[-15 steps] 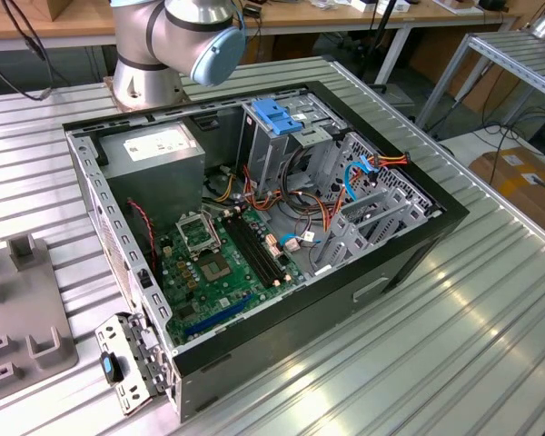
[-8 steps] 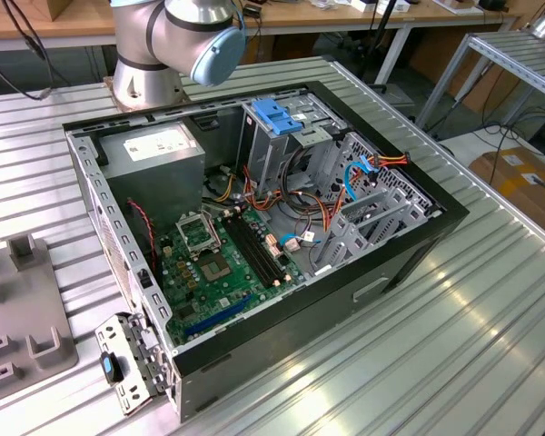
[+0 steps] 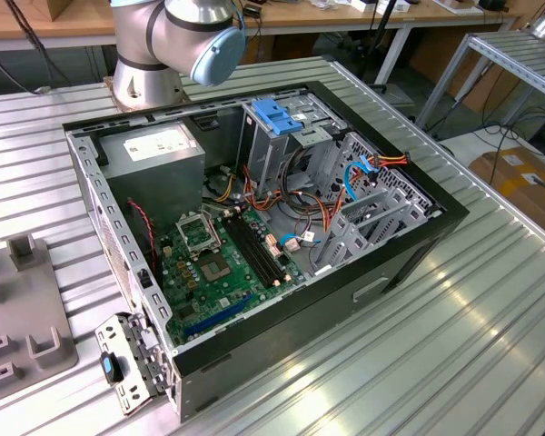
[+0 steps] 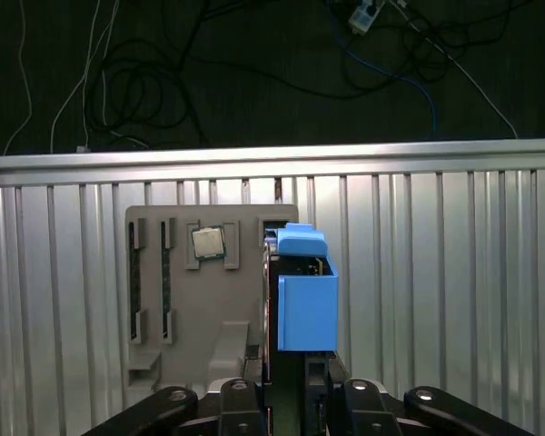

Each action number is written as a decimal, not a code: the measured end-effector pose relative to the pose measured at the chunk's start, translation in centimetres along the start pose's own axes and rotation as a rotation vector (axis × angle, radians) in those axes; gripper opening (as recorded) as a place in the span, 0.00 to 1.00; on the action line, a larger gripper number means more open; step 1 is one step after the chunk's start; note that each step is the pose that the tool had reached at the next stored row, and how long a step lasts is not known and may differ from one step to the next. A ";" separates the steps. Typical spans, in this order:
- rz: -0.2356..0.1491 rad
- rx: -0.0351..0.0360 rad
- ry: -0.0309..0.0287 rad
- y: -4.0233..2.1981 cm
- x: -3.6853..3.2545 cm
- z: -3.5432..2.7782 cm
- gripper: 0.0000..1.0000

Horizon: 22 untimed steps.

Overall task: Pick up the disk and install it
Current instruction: 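Pick up the disk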

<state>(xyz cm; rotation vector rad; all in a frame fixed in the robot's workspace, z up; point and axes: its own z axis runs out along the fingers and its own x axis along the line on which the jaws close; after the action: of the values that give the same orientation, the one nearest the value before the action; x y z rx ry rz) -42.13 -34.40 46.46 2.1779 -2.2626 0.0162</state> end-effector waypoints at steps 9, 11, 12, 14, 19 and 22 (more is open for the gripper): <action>0.000 -0.0001 0.0001 0.00 0.00 -0.73 0.35; 0.000 0.0000 -0.0001 0.00 0.00 -1.10 0.35; 0.000 0.0000 0.0000 -0.01 0.00 -1.37 0.35; 0.000 0.0000 0.0000 -0.01 0.01 -1.86 0.35; 0.000 0.0000 0.0000 -0.02 0.01 -2.37 0.35; 0.000 -0.0001 0.0000 -0.08 0.00 -2.38 0.35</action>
<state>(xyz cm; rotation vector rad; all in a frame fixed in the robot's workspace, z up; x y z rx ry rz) -42.07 -34.38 48.83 2.1777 -2.2627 0.0161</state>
